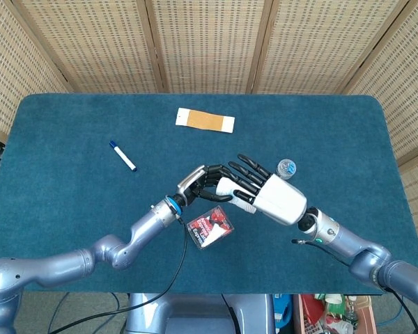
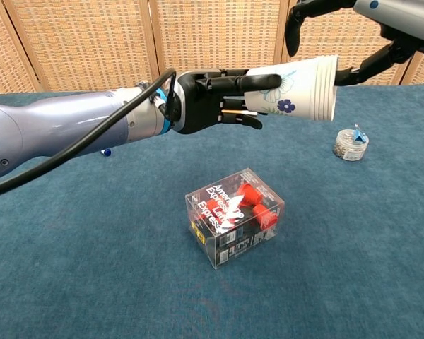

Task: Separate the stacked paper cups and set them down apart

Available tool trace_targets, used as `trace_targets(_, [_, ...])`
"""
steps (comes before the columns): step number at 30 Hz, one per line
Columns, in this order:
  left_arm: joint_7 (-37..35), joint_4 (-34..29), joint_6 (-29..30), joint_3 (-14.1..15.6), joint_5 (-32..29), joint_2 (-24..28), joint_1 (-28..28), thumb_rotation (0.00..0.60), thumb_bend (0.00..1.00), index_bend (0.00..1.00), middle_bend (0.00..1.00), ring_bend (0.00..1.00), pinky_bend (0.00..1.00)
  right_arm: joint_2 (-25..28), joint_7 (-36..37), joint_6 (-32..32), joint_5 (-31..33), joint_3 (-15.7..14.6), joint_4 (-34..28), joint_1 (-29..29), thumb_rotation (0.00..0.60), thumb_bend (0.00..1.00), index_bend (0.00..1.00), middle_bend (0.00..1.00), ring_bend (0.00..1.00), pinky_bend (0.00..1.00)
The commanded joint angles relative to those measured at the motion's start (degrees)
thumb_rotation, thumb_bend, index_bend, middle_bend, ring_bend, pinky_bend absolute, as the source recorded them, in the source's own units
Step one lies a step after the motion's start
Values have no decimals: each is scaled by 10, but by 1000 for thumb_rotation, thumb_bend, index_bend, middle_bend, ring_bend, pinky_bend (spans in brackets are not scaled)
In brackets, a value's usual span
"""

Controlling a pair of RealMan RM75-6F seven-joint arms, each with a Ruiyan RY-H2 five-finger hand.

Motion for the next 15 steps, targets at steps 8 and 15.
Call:
trace_targets(8, [0, 1, -2, 0, 1, -1, 1, 600, 125, 500, 495, 491, 487, -3, 0, 5, 1, -6, 3, 3, 600, 515, 570, 114, 0, 35])
trace_targets(15, [0, 1, -4, 0, 1, -3, 1, 600, 125, 500, 495, 491, 487, -6, -1, 7, 2, -10, 7, 5, 600, 553, 647, 114, 0, 40])
